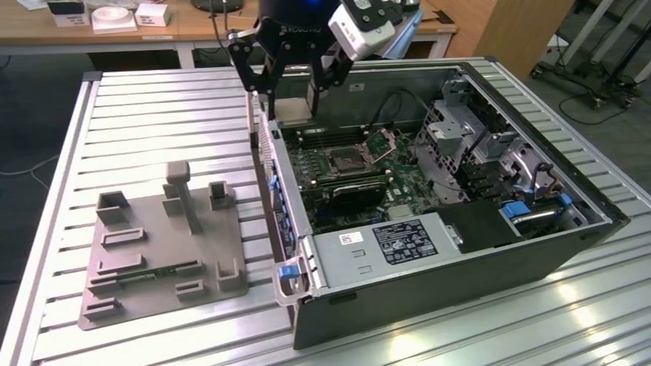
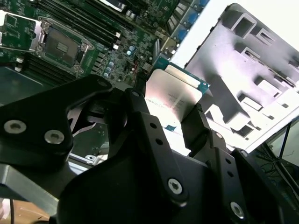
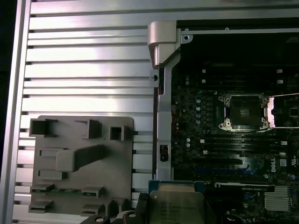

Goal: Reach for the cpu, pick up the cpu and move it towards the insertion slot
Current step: 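Pick up the cpu and move it towards the insertion slot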

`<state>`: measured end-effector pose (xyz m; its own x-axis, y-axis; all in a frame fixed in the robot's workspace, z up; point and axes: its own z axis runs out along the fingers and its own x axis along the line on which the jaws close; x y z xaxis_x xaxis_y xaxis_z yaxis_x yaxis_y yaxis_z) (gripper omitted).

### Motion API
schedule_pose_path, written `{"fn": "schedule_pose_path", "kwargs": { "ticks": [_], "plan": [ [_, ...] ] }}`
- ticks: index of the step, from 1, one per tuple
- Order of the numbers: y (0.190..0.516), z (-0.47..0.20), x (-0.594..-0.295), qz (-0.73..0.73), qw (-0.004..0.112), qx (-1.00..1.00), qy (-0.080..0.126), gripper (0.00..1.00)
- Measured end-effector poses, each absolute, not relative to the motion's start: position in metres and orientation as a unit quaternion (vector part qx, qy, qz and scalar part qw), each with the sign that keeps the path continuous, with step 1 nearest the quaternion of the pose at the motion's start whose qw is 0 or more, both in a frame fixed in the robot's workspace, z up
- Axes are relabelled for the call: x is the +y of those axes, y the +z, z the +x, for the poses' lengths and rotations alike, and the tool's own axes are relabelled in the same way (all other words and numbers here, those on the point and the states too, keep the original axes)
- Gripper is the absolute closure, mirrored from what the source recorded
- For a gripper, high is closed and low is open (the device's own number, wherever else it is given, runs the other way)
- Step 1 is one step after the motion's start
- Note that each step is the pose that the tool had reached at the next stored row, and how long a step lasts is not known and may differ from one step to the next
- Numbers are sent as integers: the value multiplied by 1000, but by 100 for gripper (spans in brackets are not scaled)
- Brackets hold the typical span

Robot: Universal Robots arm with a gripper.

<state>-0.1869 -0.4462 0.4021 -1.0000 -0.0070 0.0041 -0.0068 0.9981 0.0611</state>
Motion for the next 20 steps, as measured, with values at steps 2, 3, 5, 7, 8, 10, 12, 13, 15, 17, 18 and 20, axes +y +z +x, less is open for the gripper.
{"fn": "schedule_pose_path", "kwargs": {
  "ticks": [2,3,5,7,8,10,12,13,15,17,18,20],
  "plan": [
    [402,-181,-446,4,2,-1000,-31,46],
    [402,-178,-446,4,2,-1000,-31,46],
    [402,-173,-446,3,2,-1000,-31,46],
    [402,-169,-445,3,2,-1000,-31,46],
    [402,-167,-445,3,2,-1000,-31,46],
    [402,-164,-445,3,2,-1000,-31,46],
    [402,-162,-445,4,2,-1000,-31,46],
    [402,-160,-445,3,2,-1000,-31,46],
    [402,-158,-445,3,2,-999,-31,46],
    [402,-155,-445,3,2,-999,-32,46],
    [402,-154,-445,3,2,-999,-32,46],
    [402,-152,-445,3,2,-999,-32,46]
  ]
}}
